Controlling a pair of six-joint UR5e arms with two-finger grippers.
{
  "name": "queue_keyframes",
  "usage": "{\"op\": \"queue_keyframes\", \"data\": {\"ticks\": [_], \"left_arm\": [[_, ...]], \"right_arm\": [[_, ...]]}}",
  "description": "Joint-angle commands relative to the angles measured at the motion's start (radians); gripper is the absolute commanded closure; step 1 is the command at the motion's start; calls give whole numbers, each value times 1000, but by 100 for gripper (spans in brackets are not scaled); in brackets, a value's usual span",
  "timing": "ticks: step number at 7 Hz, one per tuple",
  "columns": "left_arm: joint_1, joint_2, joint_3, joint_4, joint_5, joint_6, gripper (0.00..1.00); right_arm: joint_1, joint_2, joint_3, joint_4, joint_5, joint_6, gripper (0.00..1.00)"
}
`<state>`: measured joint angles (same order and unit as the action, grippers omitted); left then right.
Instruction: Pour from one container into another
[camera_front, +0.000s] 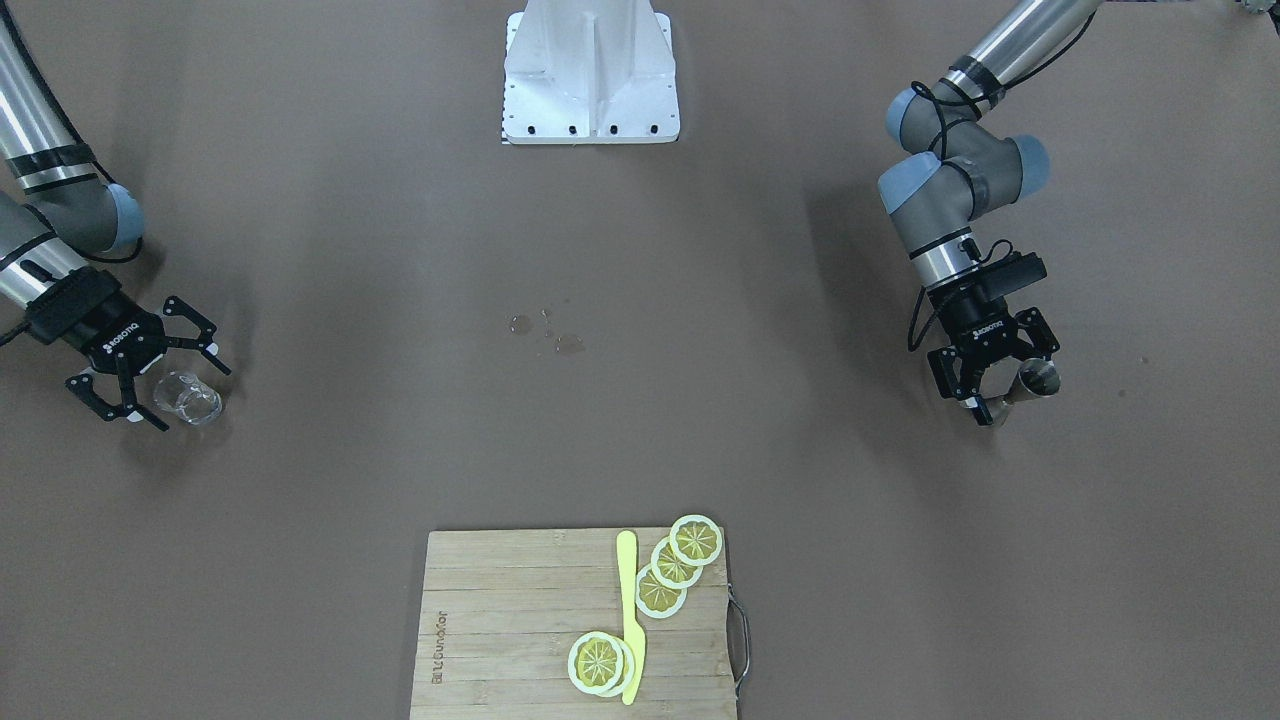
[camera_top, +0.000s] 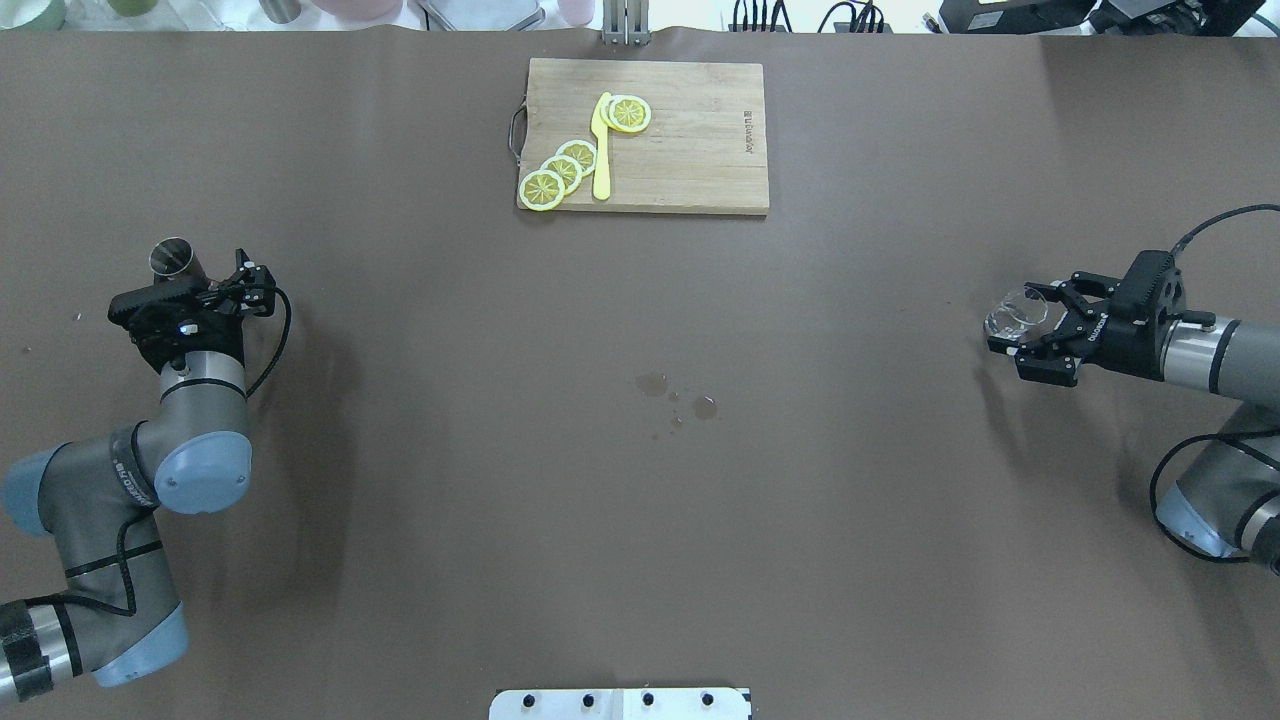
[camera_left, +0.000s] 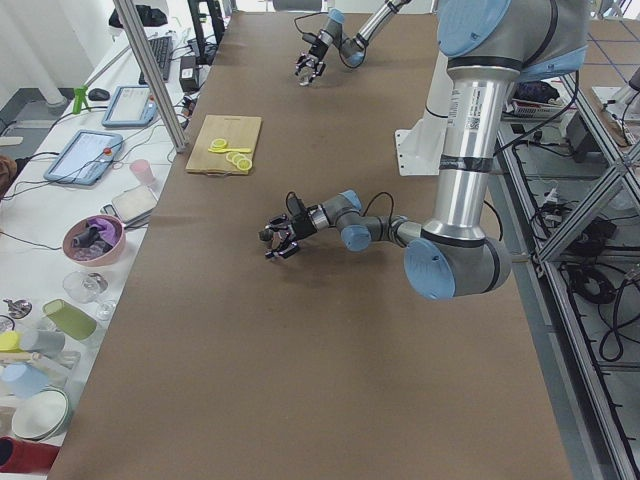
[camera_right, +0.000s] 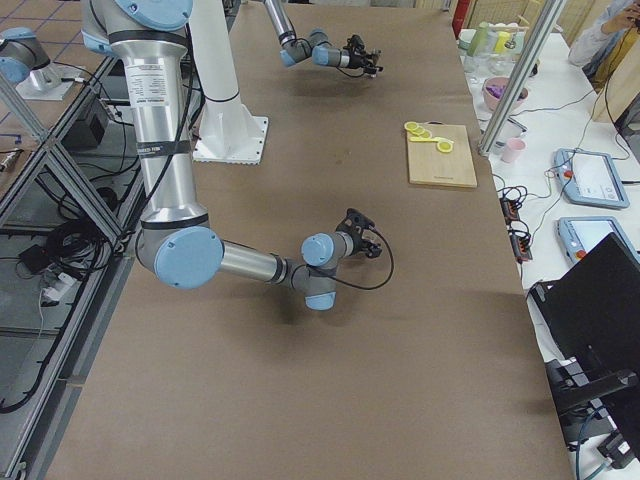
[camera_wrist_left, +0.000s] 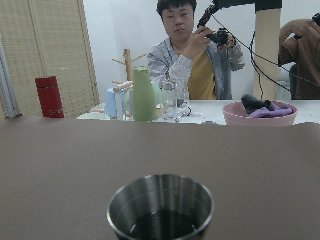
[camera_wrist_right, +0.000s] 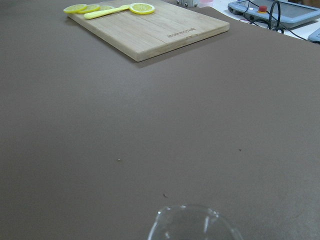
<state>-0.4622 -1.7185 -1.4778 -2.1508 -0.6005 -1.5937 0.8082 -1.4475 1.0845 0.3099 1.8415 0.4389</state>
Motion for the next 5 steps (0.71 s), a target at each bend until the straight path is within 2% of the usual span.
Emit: {"op": "queue_keyframes", "data": {"ticks": [1,5], "left_arm": [[7,-1,11,2,43,-3,3],[43,-1,31,8,103,-74,3]], "right_arm": [[-3,9,-8,5,2,-5,11],[-4,-13,-9,69,15,-6,10]]}}
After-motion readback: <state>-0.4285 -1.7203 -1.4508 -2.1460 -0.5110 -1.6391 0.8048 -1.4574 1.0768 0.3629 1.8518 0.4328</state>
